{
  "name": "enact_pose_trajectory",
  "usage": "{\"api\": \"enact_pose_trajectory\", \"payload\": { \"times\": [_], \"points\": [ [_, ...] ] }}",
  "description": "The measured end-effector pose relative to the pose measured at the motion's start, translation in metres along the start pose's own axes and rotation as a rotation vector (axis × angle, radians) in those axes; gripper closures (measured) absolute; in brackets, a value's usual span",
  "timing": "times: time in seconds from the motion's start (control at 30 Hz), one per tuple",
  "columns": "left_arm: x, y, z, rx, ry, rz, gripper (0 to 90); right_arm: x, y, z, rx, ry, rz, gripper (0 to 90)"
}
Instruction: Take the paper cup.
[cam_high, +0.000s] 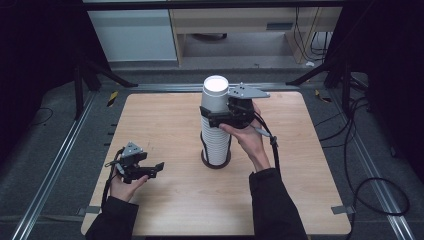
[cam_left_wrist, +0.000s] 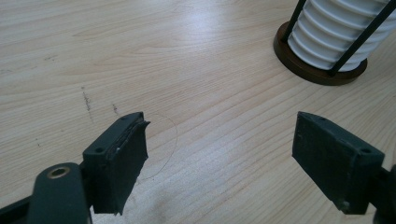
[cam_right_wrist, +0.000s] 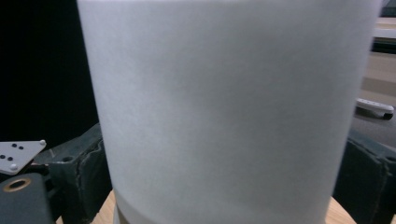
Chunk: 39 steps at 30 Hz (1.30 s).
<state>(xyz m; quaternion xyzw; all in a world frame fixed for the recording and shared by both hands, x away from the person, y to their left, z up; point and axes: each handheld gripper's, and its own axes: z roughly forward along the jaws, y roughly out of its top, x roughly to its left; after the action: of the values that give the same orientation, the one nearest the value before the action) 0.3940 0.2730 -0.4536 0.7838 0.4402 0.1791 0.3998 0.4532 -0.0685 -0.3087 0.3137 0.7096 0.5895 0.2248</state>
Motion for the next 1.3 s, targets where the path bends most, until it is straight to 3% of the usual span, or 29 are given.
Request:
{"api": "enact_pose_trajectory", "payload": {
  "times": [0.5,0.63,0.77,1.3],
  "points": [
    [0.001,0.000,-0.001,-0.001,0.001,-0.003,17.3,0.002,-0.002,0.000,-0.003,-0.013,-0.002,11.3],
    [0.002,0.000,-0.002,-0.003,0.003,-0.007,17.3,0.003,0.005,-0.006,-0.045,-0.018,-0.013,11.9],
    [0.001,0.001,-0.002,-0.003,0.004,-0.006,17.3,0.006,0.013,-0.009,-0.047,-0.032,-0.047,12.3],
    [0.003,0.001,-0.004,-0.006,0.004,-0.012,17.4,0.009,0.035,-0.020,-0.087,-0.037,-0.067,13.0]
  ]
}}
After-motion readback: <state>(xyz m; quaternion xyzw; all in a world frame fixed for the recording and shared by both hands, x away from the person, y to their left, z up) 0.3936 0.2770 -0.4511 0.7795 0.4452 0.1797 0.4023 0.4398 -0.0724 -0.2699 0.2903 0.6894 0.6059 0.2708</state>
